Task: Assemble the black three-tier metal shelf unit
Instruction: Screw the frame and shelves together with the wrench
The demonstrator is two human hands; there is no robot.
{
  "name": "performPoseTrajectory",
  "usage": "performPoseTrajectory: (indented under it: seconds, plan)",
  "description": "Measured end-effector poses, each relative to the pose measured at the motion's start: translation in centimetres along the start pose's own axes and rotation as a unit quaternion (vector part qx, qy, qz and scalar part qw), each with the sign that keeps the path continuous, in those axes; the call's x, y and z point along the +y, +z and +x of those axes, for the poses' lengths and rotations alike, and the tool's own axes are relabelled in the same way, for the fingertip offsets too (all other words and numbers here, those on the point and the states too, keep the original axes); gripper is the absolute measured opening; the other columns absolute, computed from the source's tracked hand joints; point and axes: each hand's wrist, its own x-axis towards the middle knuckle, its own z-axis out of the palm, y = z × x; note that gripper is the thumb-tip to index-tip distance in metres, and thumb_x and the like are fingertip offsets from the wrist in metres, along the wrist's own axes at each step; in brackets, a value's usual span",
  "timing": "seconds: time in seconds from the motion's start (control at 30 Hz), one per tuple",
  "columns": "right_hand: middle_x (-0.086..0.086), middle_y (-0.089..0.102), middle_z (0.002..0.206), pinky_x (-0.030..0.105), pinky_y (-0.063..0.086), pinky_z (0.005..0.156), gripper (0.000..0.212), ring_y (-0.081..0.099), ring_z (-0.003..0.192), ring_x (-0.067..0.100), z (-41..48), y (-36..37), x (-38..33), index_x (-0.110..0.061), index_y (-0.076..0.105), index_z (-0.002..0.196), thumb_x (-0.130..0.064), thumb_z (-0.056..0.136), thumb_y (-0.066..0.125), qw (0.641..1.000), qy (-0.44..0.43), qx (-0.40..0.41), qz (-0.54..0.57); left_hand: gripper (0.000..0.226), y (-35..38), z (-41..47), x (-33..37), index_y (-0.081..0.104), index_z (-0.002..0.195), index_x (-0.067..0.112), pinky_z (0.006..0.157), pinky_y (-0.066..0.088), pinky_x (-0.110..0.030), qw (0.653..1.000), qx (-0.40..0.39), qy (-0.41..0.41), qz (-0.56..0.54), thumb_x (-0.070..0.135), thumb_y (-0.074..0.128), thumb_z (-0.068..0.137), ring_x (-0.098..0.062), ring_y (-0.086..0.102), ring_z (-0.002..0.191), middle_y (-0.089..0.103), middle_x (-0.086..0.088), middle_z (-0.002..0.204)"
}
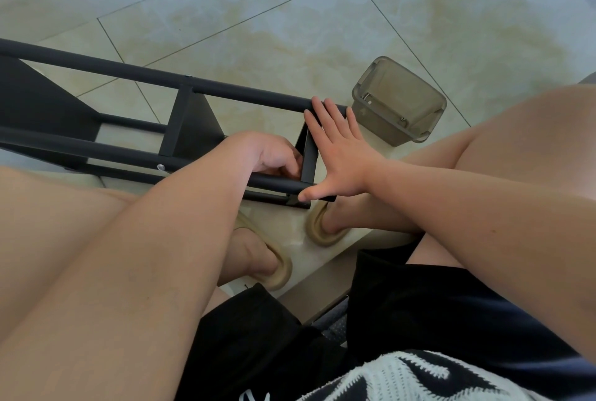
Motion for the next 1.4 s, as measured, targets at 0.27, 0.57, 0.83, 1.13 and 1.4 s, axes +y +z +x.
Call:
performPoseTrajectory:
  seconds: [0.27, 0.57, 0.83, 1.13, 1.4]
  plan:
    - [0.011, -0.027, 0.165, 0.053, -0.013, 0.123, 0.148, -0.028, 0.151, 0.028, -0.02, -0.03, -0.08, -0.008, -0.012, 0.160, -0.100, 0.053, 0.036, 1.000, 0.004, -0.001, -0.002, 0.020, -0.21, -0.18, 0.11, 0.071, 0.102, 0.000, 0.092, 0.050, -0.039, 0.999, -0.027, -0.035, -0.021, 0.003, 0.061, 0.084, -0.028, 0.064, 0.083, 0.071, -0.012, 0.082]
    - [0.011, -0.027, 0.165, 0.053, -0.015, 0.122, 0.147, -0.028, 0.151, 0.028, -0.10, -0.29, -0.18, -0.008, -0.013, 0.159, -0.094, 0.060, 0.050, 1.000, 0.004, -0.001, 0.001, 0.030, -0.33, 0.02, 0.53, 0.070, 0.109, -0.008, 0.101, 0.050, -0.047, 0.998, 0.013, -0.058, 0.029, 0.006, 0.068, 0.081, -0.033, 0.068, 0.087, 0.074, -0.016, 0.087]
    - [0.010, -0.028, 0.165, 0.053, -0.014, 0.123, 0.147, -0.029, 0.151, 0.027, -0.05, -0.19, -0.13, -0.008, -0.013, 0.159, -0.096, 0.058, 0.046, 1.000, 0.005, -0.004, 0.002, 0.011, -0.28, 0.09, 0.64, 0.072, 0.087, 0.001, 0.081, 0.048, -0.039, 0.999, 0.018, -0.040, 0.033, -0.002, 0.065, 0.080, -0.030, 0.062, 0.077, 0.069, -0.015, 0.074]
    - [0.010, -0.027, 0.165, 0.053, -0.015, 0.122, 0.146, -0.028, 0.151, 0.028, -0.09, -0.28, -0.06, -0.007, -0.012, 0.159, -0.095, 0.059, 0.047, 1.000, 0.003, -0.002, 0.004, 0.013, -0.16, 0.04, 0.45, 0.071, 0.096, 0.003, 0.086, 0.050, -0.037, 0.998, 0.007, -0.054, 0.011, 0.002, 0.063, 0.086, -0.027, 0.064, 0.076, 0.072, -0.010, 0.073]
    - [0.012, -0.027, 0.165, 0.054, -0.014, 0.123, 0.146, -0.028, 0.151, 0.028, -0.10, -0.27, -0.04, -0.007, -0.013, 0.159, -0.095, 0.059, 0.048, 1.000, 0.003, -0.004, -0.003, 0.032, -0.21, 0.10, 0.65, 0.070, 0.116, -0.003, 0.101, 0.049, -0.041, 0.996, -0.018, -0.085, 0.004, 0.008, 0.064, 0.087, -0.029, 0.066, 0.090, 0.075, -0.010, 0.084]
